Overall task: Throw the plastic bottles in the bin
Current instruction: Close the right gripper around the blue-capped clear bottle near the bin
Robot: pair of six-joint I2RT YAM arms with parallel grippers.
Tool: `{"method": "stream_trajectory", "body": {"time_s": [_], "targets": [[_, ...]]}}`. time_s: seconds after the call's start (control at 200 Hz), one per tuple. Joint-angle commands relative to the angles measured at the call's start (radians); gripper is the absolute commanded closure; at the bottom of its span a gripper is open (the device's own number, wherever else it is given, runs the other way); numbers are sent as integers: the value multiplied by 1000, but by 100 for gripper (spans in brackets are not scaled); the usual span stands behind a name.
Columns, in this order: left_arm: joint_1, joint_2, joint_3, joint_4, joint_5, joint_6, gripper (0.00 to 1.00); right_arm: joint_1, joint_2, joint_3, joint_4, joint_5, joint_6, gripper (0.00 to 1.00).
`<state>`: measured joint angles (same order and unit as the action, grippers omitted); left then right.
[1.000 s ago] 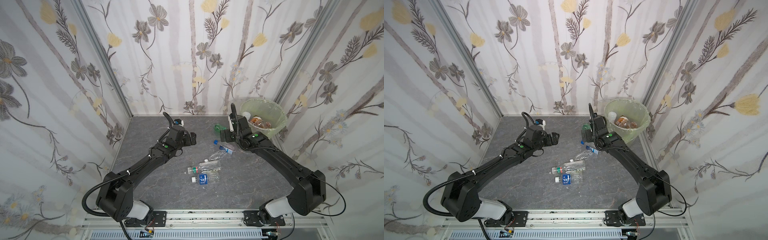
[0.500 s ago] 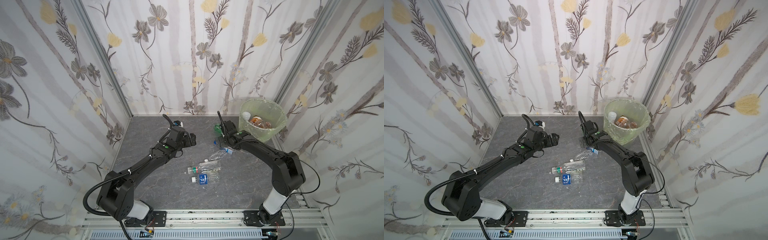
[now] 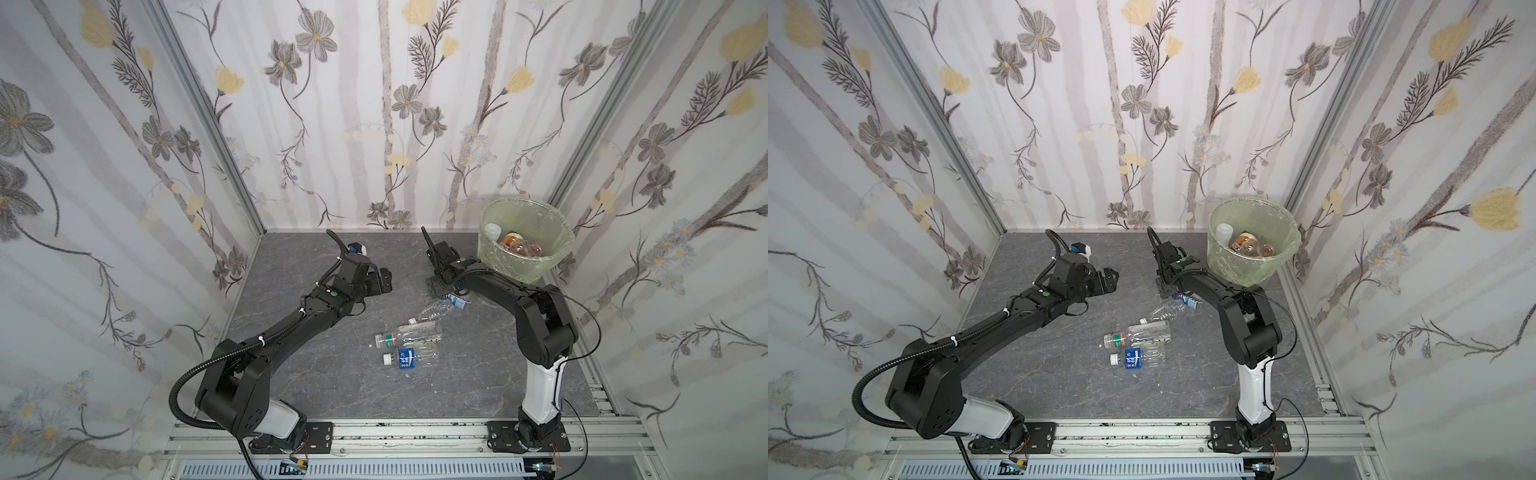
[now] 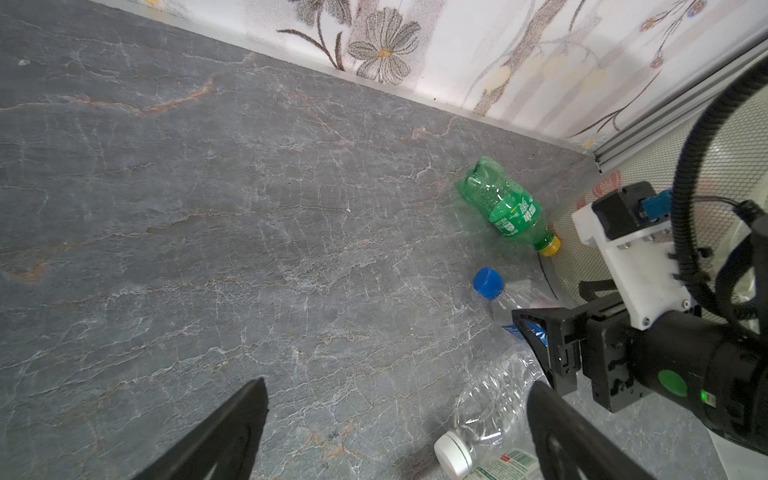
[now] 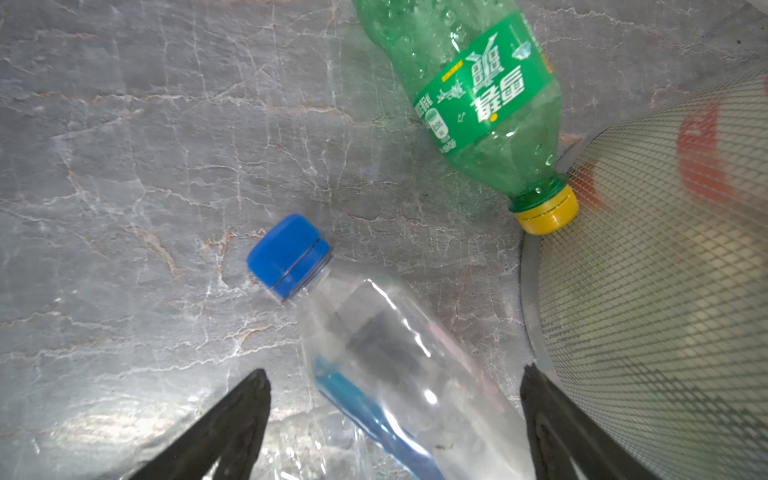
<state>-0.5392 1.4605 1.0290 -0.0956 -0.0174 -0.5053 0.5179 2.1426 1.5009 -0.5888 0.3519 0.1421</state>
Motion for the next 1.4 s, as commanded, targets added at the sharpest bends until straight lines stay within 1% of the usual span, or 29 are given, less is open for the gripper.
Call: {"method": "stream_trajectory", "body": {"time_s": [0.0,0.325,0.704,0.914,1.269,1.394], "targets": [[2,4,-1,7,8,1,0,1,25,22,-9,28,-26,10],[8,4,-6,6,13,3,0,-2,87,50,-12,22,-45,17],[12,15,-1,7,18,-2,0,-6,115,59,-2,11,-53,24],[12,13,0,6,19,-4,0,-7,121,61,-2,17,-56,27],[12,15,-1,7,20,-10,0,-8,135,54,5,9,-55,26],[12,14,-3,7,23,-12,0,-8,136,53,11,6,-57,28]]}}
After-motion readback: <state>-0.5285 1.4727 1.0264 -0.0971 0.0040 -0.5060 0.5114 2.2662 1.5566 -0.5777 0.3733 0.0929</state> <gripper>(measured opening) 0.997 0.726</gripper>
